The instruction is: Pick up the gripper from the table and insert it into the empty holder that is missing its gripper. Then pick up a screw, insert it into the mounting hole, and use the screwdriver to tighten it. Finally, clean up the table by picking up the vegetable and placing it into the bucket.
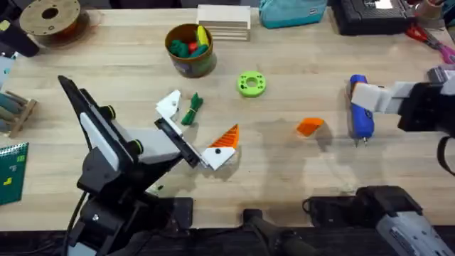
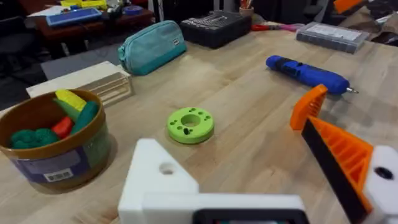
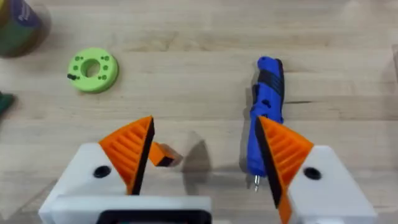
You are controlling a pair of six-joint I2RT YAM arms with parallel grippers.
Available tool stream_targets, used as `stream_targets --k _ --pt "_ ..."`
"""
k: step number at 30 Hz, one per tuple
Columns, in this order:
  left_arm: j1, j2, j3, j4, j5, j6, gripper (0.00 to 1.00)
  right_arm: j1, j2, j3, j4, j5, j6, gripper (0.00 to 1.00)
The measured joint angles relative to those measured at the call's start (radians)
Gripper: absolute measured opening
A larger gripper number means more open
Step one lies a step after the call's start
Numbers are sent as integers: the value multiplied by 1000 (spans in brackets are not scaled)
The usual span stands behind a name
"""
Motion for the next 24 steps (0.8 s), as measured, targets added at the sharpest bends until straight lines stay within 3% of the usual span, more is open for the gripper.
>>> stream_targets --k 4,7,13,18,24 --pt "0 0 0 0 12 0 987 0 13 0 37 -53 -36 944" --pt "0 0 0 0 61 -3 987 12 70 0 33 -108 -94 944" --pt "0 0 0 -1 185 -3 987 122 253 30 -69 -154 -192 944" --pt "0 0 0 -3 232 -3 987 220 366 40 -113 -109 -245 944" --pt "0 0 0 -6 246 -3 987 237 506 41 -110 -58 -274 945"
